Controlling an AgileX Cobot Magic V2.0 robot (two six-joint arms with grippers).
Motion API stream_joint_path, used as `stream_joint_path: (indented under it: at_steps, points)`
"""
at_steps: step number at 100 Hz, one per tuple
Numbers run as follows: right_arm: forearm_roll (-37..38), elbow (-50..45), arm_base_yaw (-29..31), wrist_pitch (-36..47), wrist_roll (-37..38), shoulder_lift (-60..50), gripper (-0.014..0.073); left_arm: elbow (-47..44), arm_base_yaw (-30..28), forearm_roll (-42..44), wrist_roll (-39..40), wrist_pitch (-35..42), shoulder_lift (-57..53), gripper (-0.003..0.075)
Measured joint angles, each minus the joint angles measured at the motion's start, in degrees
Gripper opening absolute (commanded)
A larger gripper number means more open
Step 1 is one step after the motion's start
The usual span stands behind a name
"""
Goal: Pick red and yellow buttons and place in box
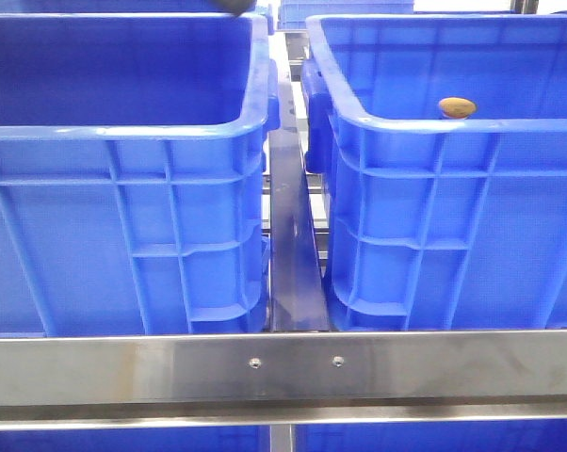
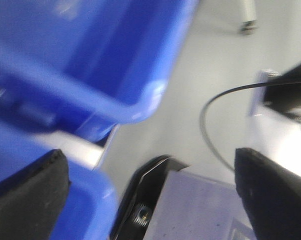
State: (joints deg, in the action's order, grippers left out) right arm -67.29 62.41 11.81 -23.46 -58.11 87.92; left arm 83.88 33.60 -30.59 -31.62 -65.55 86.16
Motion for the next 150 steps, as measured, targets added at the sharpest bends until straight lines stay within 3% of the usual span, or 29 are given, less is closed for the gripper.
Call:
stream_joint_path:
  at_steps: [14, 32, 41, 74, 112, 150]
  points:
    - [0.0, -5.8, 0.0, 0.4, -0.8, -8.3, -0.0057, 0.0, 2.0, 7.2, 10.0, 2.9, 0.0, 0.0505]
    - [0.0, -12.6, 0.0, 3.5, -1.1, -21.2, -0.0057, -1.3, 5.4, 21.2, 25.1, 7.0, 0.0, 0.0156]
    - [0.0, -15.4, -0.3, 4.5, -1.2, -26.2, -0.0057, -3.0, 7.0, 23.4, 27.7, 9.7, -0.4, -0.0018]
    - [0.0, -27.2, -6.5, 8.8, -2.4, -38.0, -0.0057, -18.2, 11.0, 26.0, 35.1, 28.0, -12.2, -0.0020]
    - [-0.1, -37.6, -7.5, 8.7, -2.5, -57.6, -0.0057, -41.0, 11.0, 28.7, 37.6, 46.7, -31.4, -0.0020]
    - [-0.1, -45.3, -7.5, 4.5, -2.5, -76.4, -0.0057, -57.0, 11.0, 28.7, 37.8, 55.3, -47.9, -0.0020]
